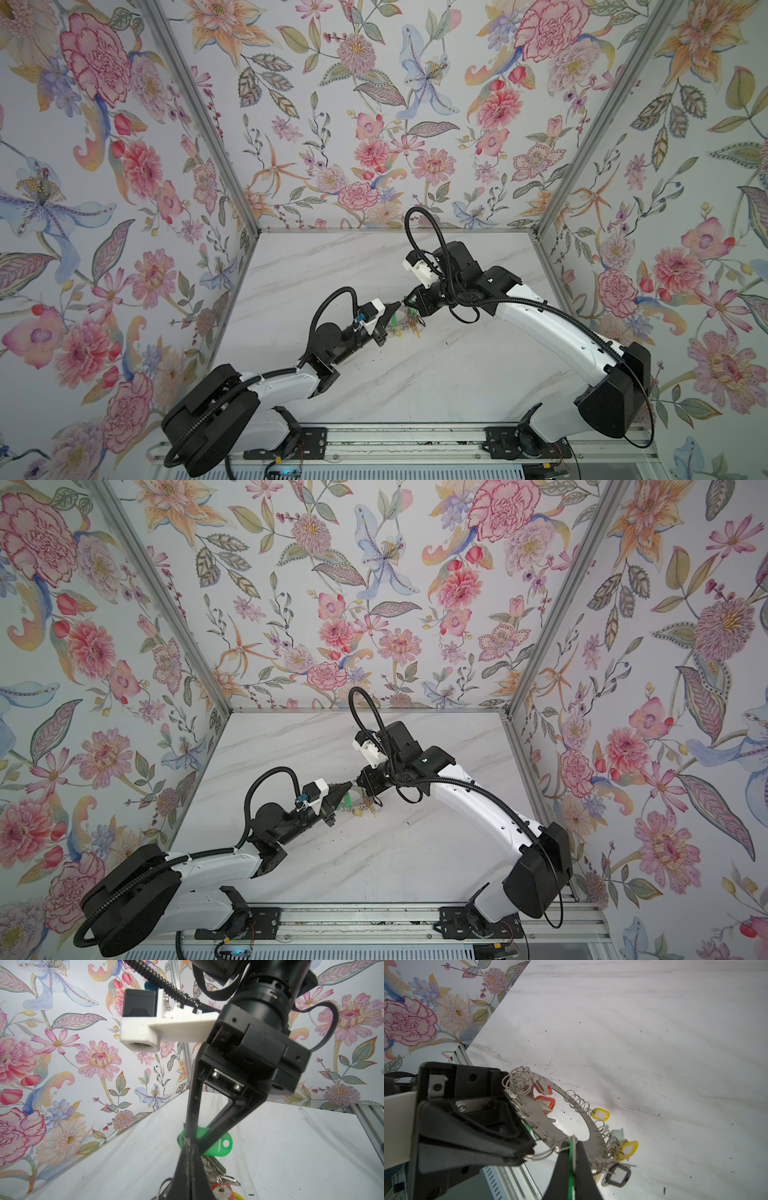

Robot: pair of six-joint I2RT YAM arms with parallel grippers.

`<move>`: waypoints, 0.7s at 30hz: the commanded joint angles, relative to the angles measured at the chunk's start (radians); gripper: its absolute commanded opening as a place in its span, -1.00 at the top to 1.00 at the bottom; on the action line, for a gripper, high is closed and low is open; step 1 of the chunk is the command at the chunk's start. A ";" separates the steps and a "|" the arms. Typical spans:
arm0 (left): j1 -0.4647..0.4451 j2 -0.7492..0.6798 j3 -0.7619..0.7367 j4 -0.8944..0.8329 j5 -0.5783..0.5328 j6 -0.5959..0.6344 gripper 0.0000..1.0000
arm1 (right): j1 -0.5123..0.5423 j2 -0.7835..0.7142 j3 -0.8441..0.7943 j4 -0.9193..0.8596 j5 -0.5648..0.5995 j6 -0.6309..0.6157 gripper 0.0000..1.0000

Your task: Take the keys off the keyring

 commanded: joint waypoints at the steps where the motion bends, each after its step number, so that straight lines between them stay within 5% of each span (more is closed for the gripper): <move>1: 0.014 -0.014 0.031 0.259 0.134 -0.055 1.00 | -0.013 0.055 0.016 -0.068 -0.017 -0.041 1.00; 6: 0.051 0.037 0.057 0.277 0.194 -0.100 1.00 | 0.004 0.079 0.034 -0.088 -0.065 -0.062 1.00; 13: 0.064 0.093 0.036 0.223 0.169 -0.097 1.00 | -0.016 0.018 0.012 -0.062 0.042 -0.049 1.00; 21: 0.064 0.111 -0.005 0.157 0.134 -0.084 0.46 | 0.003 -0.043 0.008 -0.049 0.216 -0.049 1.00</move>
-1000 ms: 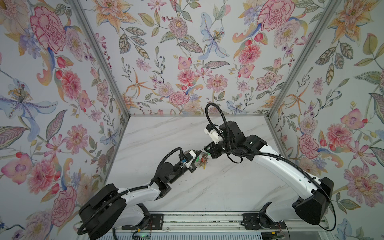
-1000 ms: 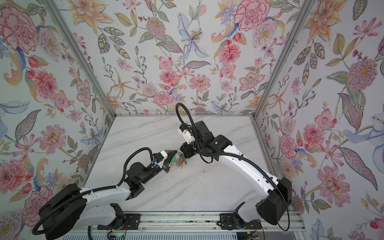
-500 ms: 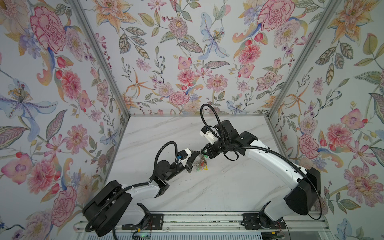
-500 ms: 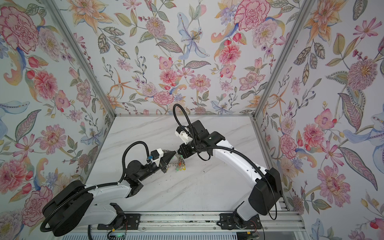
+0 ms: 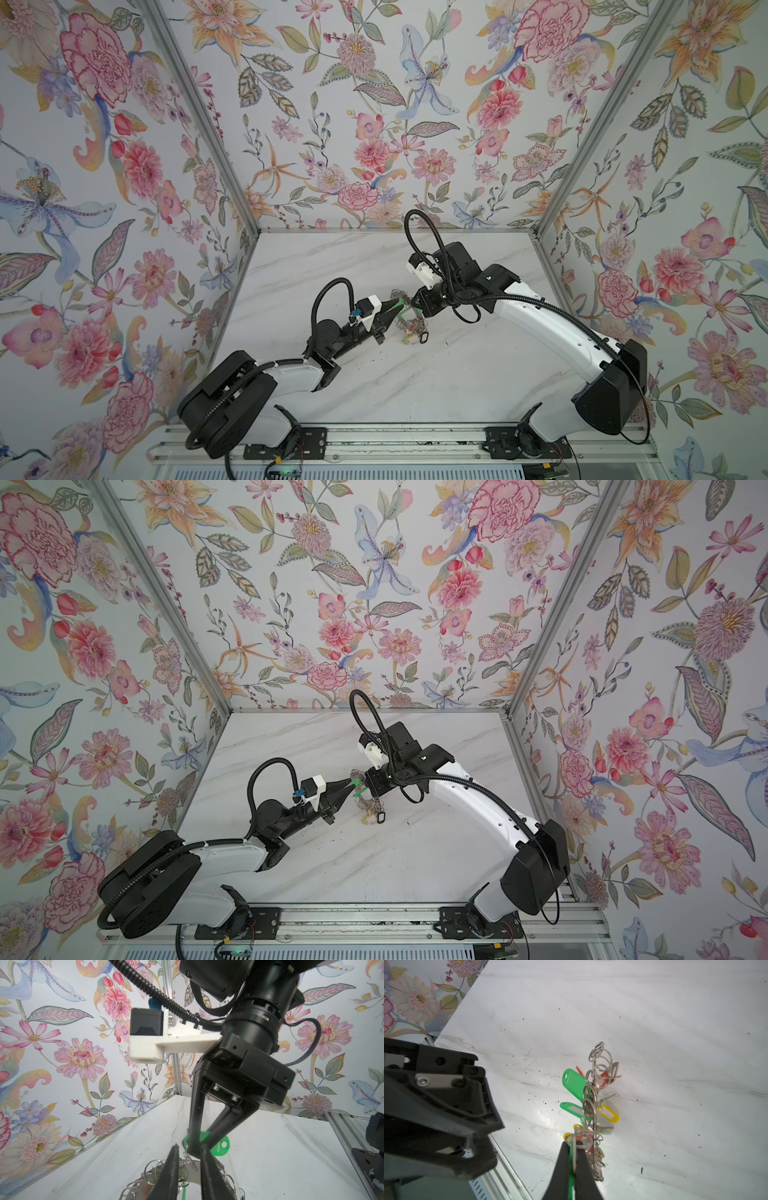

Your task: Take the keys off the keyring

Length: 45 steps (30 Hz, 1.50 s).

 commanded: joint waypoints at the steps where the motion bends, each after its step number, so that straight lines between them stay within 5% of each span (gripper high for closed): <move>1: 0.005 -0.001 -0.014 0.005 0.008 0.009 0.40 | 0.015 -0.050 -0.002 0.017 0.112 -0.015 1.00; 10: 0.002 -0.043 0.044 -0.222 0.029 0.069 0.20 | 0.045 -0.036 0.007 0.017 0.141 -0.039 1.00; 23: -0.027 0.009 0.132 -0.315 0.030 0.061 0.27 | 0.093 -0.031 0.050 0.014 0.173 -0.037 1.00; 32: -0.027 0.016 0.132 -0.352 -0.026 0.068 0.45 | 0.110 -0.055 0.051 0.014 0.190 -0.035 1.00; 41: -0.027 0.006 0.142 -0.373 -0.043 0.083 0.97 | 0.119 -0.065 0.048 0.014 0.206 -0.034 1.00; 45: -0.027 -0.002 0.131 -0.370 -0.048 0.086 1.00 | 0.107 -0.066 0.037 0.019 0.218 -0.031 1.00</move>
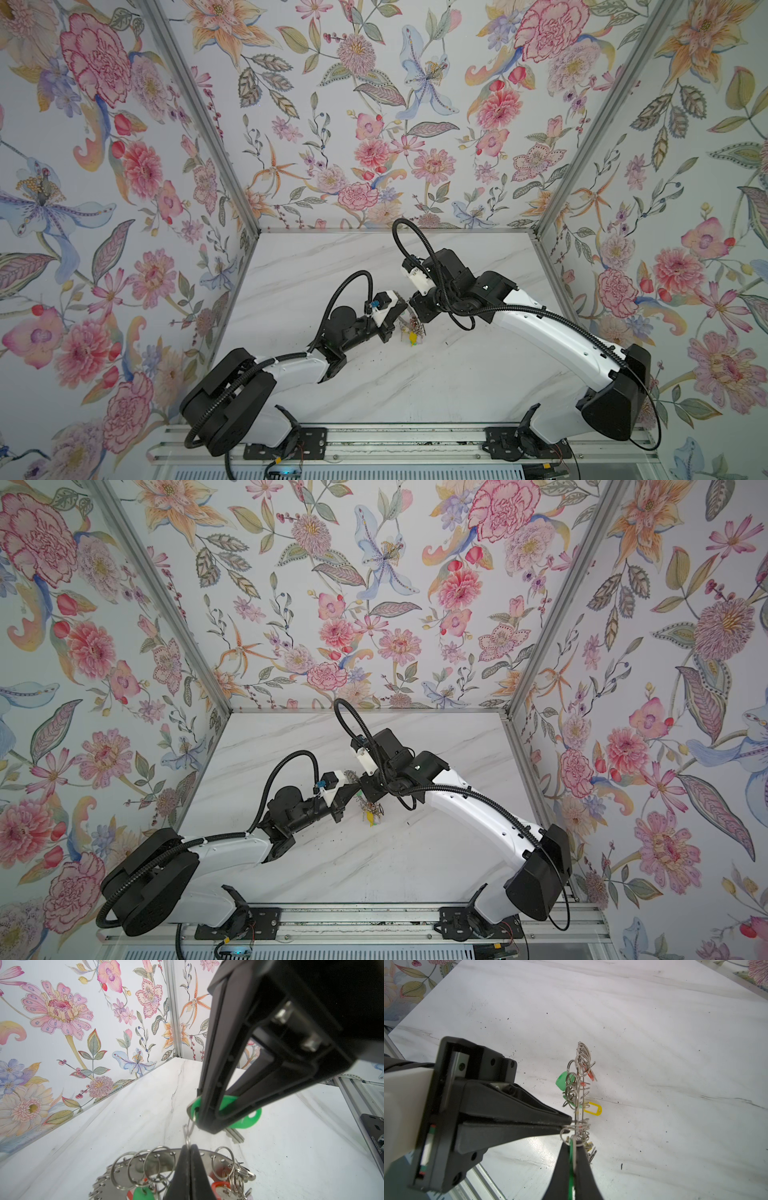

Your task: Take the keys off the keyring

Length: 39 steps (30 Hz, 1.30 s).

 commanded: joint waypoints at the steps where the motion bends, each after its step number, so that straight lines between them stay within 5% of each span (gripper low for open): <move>1: -0.008 -0.018 0.013 -0.005 -0.013 0.013 1.00 | -0.014 -0.042 0.015 0.030 0.022 -0.008 1.00; 21: 0.033 -0.189 -0.136 0.127 -0.059 0.017 1.00 | -0.232 0.060 -0.185 0.189 -0.148 0.046 1.00; 25: 0.053 -0.211 -0.164 0.196 -0.053 -0.004 1.00 | -0.268 0.108 -0.182 0.218 -0.311 0.064 1.00; 35: 0.060 -0.161 -0.149 0.307 -0.019 -0.032 1.00 | -0.197 0.144 -0.162 0.220 -0.497 0.067 1.00; 39: 0.059 -0.130 -0.131 0.308 -0.018 -0.034 1.00 | -0.205 0.118 -0.161 0.213 -0.446 0.065 1.00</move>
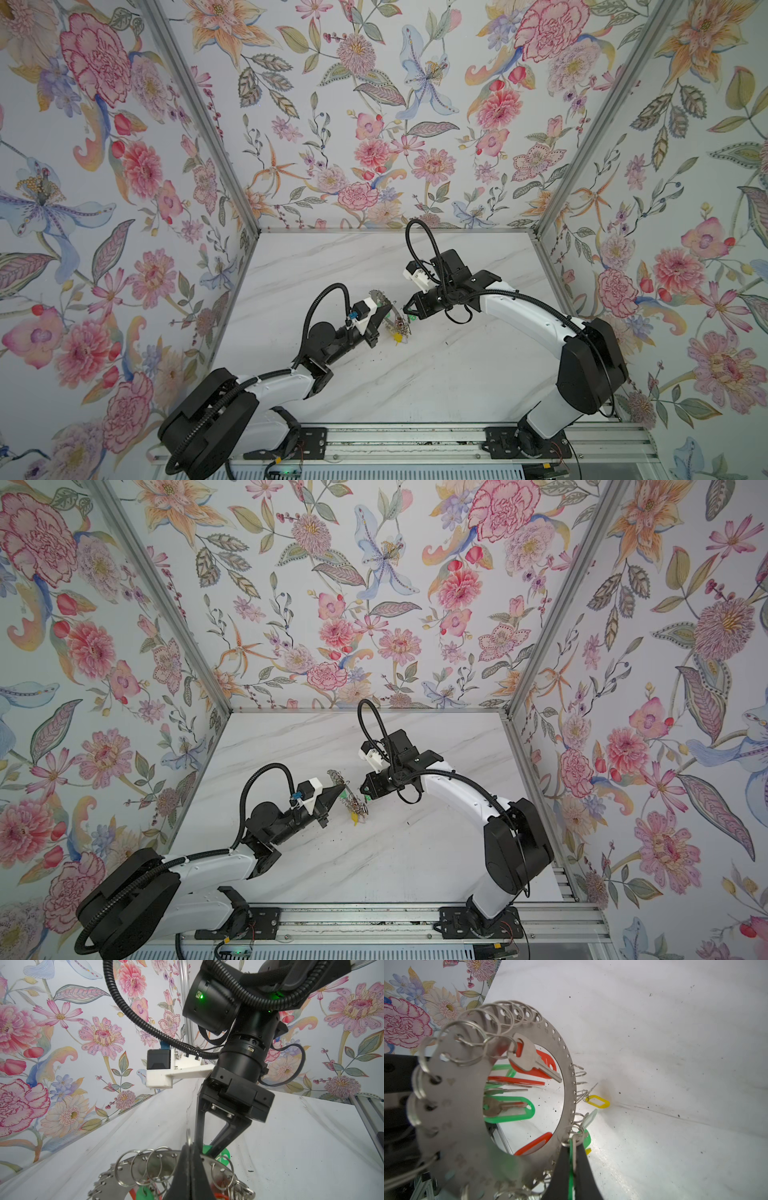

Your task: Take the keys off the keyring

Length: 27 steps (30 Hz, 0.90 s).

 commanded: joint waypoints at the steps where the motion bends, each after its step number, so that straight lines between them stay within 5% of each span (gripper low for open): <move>1: 0.013 0.008 0.043 0.083 0.005 -0.003 1.00 | -0.022 -0.036 -0.004 -0.026 0.062 0.004 1.00; 6: 0.055 -0.006 0.085 -0.179 -0.129 0.079 1.00 | -0.107 -0.062 -0.040 -0.037 0.442 -0.013 1.00; 11: 0.207 0.084 0.119 -0.138 -0.085 0.033 1.00 | -0.231 0.039 -0.022 0.004 0.681 -0.032 1.00; 20: 0.339 0.214 0.213 -0.097 0.040 -0.020 1.00 | -0.379 0.228 -0.013 0.181 0.704 -0.035 1.00; 27: 0.342 0.224 0.015 -0.004 -0.106 -0.002 1.00 | -0.315 0.323 -0.010 0.145 0.744 -0.046 1.00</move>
